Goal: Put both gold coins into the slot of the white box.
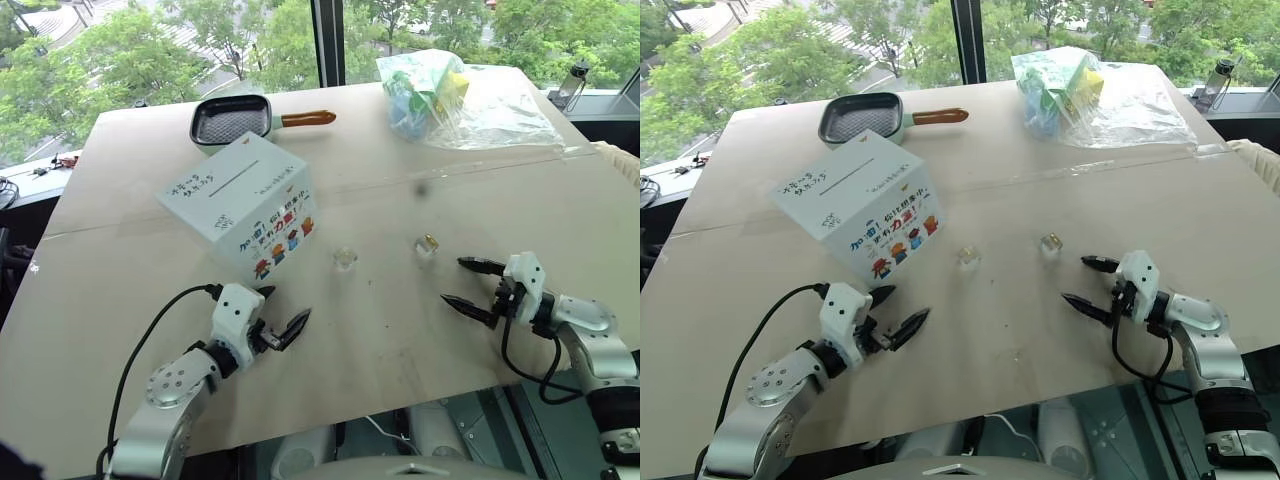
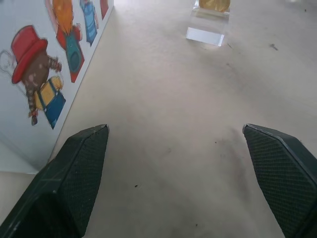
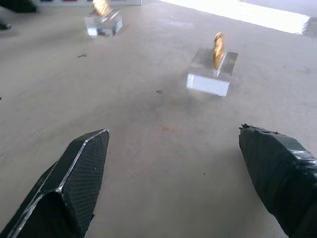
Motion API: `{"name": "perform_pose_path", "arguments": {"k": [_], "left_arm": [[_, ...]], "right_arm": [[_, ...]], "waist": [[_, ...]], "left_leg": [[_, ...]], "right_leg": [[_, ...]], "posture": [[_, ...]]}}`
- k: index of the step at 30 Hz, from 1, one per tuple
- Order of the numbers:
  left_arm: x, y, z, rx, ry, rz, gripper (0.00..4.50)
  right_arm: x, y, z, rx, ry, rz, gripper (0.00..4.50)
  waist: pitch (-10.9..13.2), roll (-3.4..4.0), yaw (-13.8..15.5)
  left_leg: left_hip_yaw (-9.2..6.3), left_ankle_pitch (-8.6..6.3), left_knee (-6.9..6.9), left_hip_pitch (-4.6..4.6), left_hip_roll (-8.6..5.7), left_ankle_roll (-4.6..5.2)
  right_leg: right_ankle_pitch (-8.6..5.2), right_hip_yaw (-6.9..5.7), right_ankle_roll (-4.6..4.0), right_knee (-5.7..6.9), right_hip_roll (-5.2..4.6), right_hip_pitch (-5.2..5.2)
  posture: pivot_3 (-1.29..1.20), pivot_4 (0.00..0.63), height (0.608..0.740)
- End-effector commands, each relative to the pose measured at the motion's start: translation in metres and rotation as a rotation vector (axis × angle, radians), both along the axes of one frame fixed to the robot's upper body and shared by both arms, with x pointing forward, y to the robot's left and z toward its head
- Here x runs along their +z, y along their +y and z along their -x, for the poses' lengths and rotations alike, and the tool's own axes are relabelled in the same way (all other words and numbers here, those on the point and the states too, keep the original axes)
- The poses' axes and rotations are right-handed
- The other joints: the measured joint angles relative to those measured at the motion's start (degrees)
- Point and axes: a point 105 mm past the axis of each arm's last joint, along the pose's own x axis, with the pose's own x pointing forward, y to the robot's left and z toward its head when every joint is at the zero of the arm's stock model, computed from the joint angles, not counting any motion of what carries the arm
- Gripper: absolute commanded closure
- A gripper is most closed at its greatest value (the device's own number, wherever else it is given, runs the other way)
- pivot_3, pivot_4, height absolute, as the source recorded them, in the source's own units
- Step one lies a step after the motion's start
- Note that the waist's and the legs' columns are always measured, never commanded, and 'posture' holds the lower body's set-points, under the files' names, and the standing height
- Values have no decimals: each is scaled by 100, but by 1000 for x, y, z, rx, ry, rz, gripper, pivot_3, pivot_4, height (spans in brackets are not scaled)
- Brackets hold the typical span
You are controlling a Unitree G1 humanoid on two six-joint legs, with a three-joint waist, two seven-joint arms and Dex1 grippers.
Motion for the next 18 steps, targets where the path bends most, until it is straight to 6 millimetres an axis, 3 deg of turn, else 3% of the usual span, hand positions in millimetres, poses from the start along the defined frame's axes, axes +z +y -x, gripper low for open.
{"name": "perform_pose_path", "arguments": {"k": [1,12,15,18], "left_arm": [[13,-1,0,-46,-57,-25,89],[55,-21,5,-282,-103,24,89],[55,-21,5,-281,-98,12,0],[54,-20,4,-276,-92,7,0]], "right_arm": [[33,11,-9,-15,-93,-94,0],[39,29,-33,-190,-121,-141,0],[39,30,-33,-189,-121,-139,831],[39,31,-32,-184,-122,-139,2260]], "waist": [[0,0,-5],[-1,2,0],[-1,3,-14],[-1,3,-17]], "left_leg": [[-1,0,0,0,0,0],[-3,5,-1,-4,-2,-9],[-4,5,-2,-2,-2,-9],[-3,5,-2,-1,-1,-9]], "right_leg": [[0,0,0,0,0,0],[0,-3,0,0,-2,-3],[0,-3,0,0,0,-3],[0,-1,0,1,3,-3]], "posture": [[0,150,721],[0,150,721],[0,150,721],[0,150,721]]}}
